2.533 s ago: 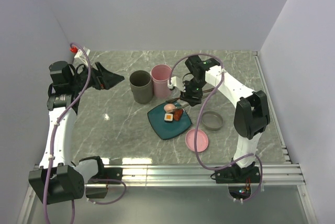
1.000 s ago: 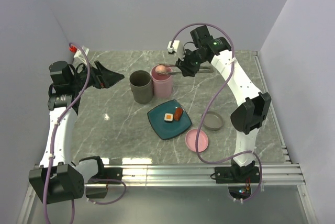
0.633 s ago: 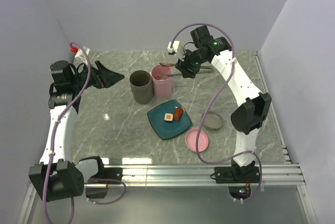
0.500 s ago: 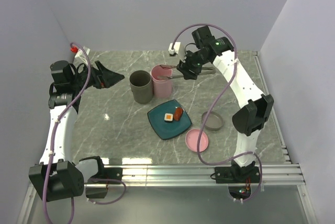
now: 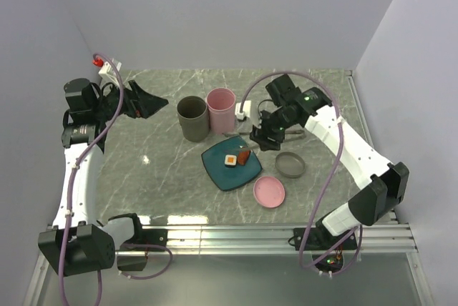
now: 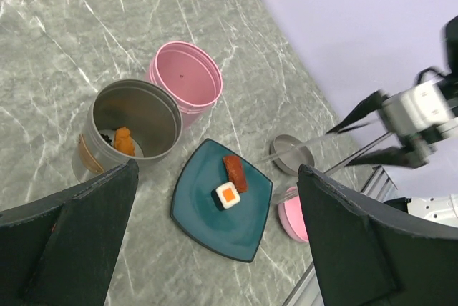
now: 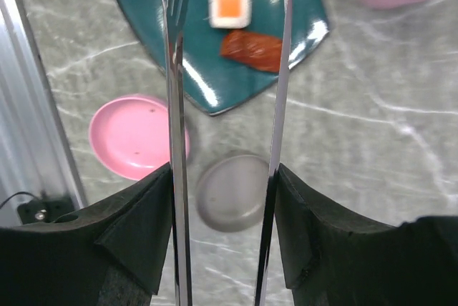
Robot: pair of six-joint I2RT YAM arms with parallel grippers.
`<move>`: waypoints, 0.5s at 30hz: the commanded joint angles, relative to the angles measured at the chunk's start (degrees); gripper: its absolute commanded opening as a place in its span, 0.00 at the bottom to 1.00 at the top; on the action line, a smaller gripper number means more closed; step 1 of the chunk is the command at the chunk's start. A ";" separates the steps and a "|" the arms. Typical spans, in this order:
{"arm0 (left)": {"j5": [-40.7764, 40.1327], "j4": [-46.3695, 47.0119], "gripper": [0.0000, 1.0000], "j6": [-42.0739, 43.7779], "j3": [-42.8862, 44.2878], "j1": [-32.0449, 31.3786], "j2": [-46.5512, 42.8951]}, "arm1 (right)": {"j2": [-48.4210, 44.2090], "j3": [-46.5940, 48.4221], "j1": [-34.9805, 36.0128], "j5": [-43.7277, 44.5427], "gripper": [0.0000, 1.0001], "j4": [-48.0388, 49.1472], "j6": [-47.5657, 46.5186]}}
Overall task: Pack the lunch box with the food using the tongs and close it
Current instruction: Place the fake food in the packing box, then pick up the fake food from the plate.
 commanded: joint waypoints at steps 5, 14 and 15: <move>0.60 1.65 0.99 0.69 0.30 0.09 -1.85 | -1.93 -8.91 2.09 3.06 0.61 9.37 5.56; 0.61 1.65 0.99 0.69 -1.37 0.17 -2.73 | 0.96 -9.71 2.09 1.66 0.62 7.64 3.46; 0.52 1.56 0.99 0.77 -1.37 0.17 -2.73 | 2.36 -8.84 2.00 1.49 0.61 7.02 3.03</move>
